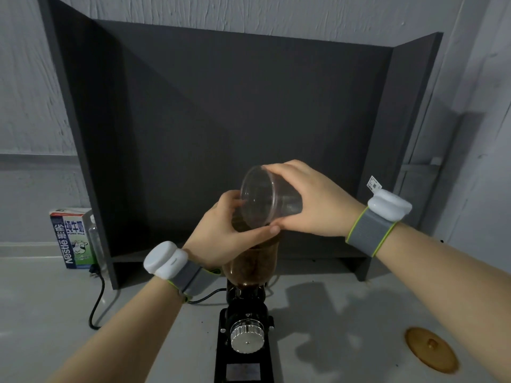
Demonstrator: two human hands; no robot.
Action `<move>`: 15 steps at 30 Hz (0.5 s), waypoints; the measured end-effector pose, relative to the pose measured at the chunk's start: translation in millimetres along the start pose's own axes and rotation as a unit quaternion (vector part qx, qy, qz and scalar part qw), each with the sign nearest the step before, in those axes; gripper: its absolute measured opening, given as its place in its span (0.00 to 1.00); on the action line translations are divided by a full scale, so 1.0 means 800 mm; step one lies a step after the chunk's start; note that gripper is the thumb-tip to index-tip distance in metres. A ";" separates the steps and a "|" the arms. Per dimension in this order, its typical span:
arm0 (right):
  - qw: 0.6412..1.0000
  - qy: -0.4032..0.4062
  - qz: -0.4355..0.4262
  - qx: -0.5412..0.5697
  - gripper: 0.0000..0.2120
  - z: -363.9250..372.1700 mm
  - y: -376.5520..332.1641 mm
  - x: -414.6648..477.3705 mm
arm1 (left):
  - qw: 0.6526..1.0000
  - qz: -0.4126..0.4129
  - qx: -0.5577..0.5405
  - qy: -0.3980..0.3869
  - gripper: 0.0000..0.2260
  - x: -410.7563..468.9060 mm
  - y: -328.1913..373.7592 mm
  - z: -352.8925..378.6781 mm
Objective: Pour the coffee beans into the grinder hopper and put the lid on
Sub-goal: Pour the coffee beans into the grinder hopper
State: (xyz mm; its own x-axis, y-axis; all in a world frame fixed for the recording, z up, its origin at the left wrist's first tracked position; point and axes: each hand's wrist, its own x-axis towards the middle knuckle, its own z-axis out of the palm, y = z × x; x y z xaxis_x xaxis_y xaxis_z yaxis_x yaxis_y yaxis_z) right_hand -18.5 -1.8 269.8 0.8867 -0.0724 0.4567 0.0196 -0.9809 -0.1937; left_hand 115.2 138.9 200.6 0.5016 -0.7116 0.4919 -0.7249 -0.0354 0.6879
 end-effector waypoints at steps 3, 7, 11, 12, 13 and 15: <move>0.993 0.027 0.035 0.112 0.41 0.002 0.010 -0.007 | 0.999 0.033 -0.001 0.010 0.44 0.001 0.011 -0.009; 0.954 0.052 0.076 0.286 0.39 0.010 0.020 -0.017 | 0.998 0.061 -0.007 0.026 0.36 0.002 0.030 -0.010; 0.903 0.085 0.096 0.410 0.40 0.020 0.029 -0.032 | 0.995 0.088 -0.001 0.041 0.33 0.004 0.049 0.003; 0.894 0.090 0.096 0.429 0.39 0.022 0.033 -0.035 | 0.994 0.097 -0.001 0.044 0.32 0.005 0.054 0.007; 0.887 0.093 0.096 0.442 0.38 0.024 0.036 -0.039 | 0.993 0.106 -0.003 0.045 0.32 0.007 0.058 0.012; 0.876 0.099 0.096 0.462 0.36 0.026 0.037 -0.044 | 0.992 0.118 0.001 0.046 0.32 0.009 0.064 0.017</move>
State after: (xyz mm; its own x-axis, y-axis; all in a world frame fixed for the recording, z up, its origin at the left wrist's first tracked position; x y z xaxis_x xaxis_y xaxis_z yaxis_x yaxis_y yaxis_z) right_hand -39.5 -24.8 230.1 0.8192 -0.3394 0.4624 0.3251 -0.3894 -0.8618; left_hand 75.4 122.1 231.8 0.3591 -0.6337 0.6852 -0.8282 0.1222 0.5470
